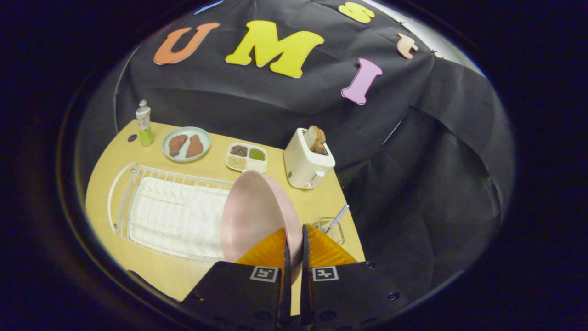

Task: Take the plate from the dish rack, then take the spoon from the basket and place it into the plate.

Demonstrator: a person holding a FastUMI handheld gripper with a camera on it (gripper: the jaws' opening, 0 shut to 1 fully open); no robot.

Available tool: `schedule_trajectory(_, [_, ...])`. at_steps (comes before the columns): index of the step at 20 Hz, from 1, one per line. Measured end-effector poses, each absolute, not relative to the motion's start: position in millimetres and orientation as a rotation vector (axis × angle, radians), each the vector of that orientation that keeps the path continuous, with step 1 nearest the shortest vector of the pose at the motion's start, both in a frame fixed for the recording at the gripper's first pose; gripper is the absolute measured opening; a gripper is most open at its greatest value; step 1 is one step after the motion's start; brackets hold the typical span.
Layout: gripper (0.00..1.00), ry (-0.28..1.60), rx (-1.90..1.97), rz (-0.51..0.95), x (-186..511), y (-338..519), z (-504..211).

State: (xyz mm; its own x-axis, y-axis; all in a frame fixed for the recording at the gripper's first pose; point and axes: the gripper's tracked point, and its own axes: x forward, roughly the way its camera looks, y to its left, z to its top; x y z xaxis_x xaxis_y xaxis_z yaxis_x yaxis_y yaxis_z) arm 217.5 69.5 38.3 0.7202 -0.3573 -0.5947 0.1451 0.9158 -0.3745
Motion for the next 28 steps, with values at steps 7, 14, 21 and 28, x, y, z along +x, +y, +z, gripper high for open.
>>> schedule_trajectory(7, [0.13, 0.701, -0.194, 0.05, 117, 113, -18])
schedule_trajectory(14, [0.13, 0.769, -0.1, 0.134, 79, 116, -123])
schedule_trajectory(21, [0.13, 0.873, 0.051, 0.179, 92, 78, -186])
schedule_trajectory(28, [0.21, 0.906, 0.214, 0.264, 99, 61, -232])
